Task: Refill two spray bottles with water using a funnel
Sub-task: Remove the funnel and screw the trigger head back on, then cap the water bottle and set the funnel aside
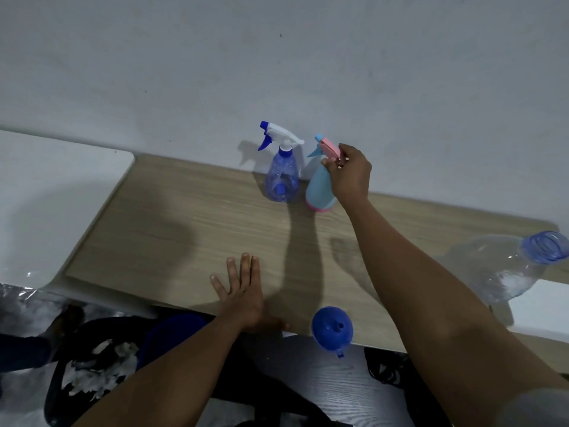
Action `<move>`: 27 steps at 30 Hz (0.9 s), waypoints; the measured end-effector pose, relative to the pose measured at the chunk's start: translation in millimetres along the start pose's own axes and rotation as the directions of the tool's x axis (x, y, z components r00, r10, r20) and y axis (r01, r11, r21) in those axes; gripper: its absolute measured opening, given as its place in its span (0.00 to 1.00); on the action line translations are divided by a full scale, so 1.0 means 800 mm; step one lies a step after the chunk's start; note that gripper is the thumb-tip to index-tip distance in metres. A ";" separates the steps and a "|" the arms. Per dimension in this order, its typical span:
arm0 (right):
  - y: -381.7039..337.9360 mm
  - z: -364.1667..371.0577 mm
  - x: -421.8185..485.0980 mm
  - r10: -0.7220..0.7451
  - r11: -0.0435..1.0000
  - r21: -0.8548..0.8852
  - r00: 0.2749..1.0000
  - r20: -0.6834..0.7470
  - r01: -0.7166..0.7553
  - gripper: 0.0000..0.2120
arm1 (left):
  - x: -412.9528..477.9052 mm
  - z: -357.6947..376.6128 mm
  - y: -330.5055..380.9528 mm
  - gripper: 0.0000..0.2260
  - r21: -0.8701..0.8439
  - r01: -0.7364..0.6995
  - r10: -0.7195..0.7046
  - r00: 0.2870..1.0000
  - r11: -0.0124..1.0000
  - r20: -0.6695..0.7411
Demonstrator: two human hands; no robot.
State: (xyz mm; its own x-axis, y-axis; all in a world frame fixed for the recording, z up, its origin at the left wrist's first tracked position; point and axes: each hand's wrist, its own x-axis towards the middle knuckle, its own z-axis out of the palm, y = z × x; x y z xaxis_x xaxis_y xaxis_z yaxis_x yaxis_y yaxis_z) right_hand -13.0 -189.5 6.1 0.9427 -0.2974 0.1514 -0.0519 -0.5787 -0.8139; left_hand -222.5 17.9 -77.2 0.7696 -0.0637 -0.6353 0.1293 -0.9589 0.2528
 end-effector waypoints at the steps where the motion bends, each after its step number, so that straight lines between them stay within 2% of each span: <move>1: 0.001 -0.002 -0.004 0.016 1.000 0.026 1.000 0.001 -0.016 0.25 | 0.000 0.000 0.000 0.74 0.002 0.004 -0.004 1.000 1.000 0.003; 3: 0.006 -0.009 -0.019 0.016 0.996 0.093 0.999 -0.039 -0.012 0.32 | 0.001 0.001 0.000 0.74 0.009 0.008 -0.008 1.000 1.000 0.006; 5: 0.012 -0.020 -0.041 0.004 0.992 0.126 0.995 -0.099 0.009 0.32 | 0.001 0.002 -0.002 0.74 0.010 0.007 -0.007 1.000 1.000 0.002; 9: 0.036 -0.042 -0.113 0.041 0.993 0.117 0.996 -0.078 -0.031 0.22 | -0.002 0.003 -0.004 0.74 0.004 -0.001 0.001 1.000 1.000 -0.013; 12: 0.061 -0.064 -0.181 0.044 0.999 0.026 0.999 -0.028 -0.044 0.12 | -0.004 0.004 -0.002 0.75 -0.011 -0.003 0.003 1.000 1.000 -0.015; 16: 0.100 -0.101 -0.260 0.062 0.998 -0.008 0.997 0.049 -0.062 0.08 | -0.007 0.009 0.002 0.75 -0.019 0.010 -0.011 0.998 1.000 -0.058; 19: 0.135 -0.127 -0.305 0.152 0.988 -0.019 0.985 0.084 -0.151 0.07 | -0.011 0.010 0.012 0.71 -0.005 0.013 -0.013 0.995 1.000 -0.095; 22: 0.167 -0.160 -0.327 0.190 0.979 -0.074 0.982 0.019 -0.188 0.07 | -0.005 0.003 0.030 0.60 -0.078 0.006 -0.019 0.985 0.997 -0.170; 24: 0.183 -0.187 -0.328 0.257 0.960 -0.104 0.965 -0.041 -0.260 0.07 | -0.004 -0.003 0.054 0.53 -0.169 -0.102 0.054 0.961 0.980 -0.270; 27: 0.212 -0.226 -0.314 0.294 0.936 -0.158 0.947 -0.132 -0.313 0.04 | -0.027 -0.012 0.118 0.42 -0.301 -0.352 0.184 0.863 0.886 -0.470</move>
State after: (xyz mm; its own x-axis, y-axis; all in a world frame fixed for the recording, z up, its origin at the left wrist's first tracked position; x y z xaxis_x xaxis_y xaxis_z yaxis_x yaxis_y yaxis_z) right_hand -318.4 -349.9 -68.5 0.8336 -0.5519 -0.0225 -0.3960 -0.5688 -0.7209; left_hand -220.6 -68.4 -32.7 0.9821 -0.1010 -0.1592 0.0317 -0.7441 0.6673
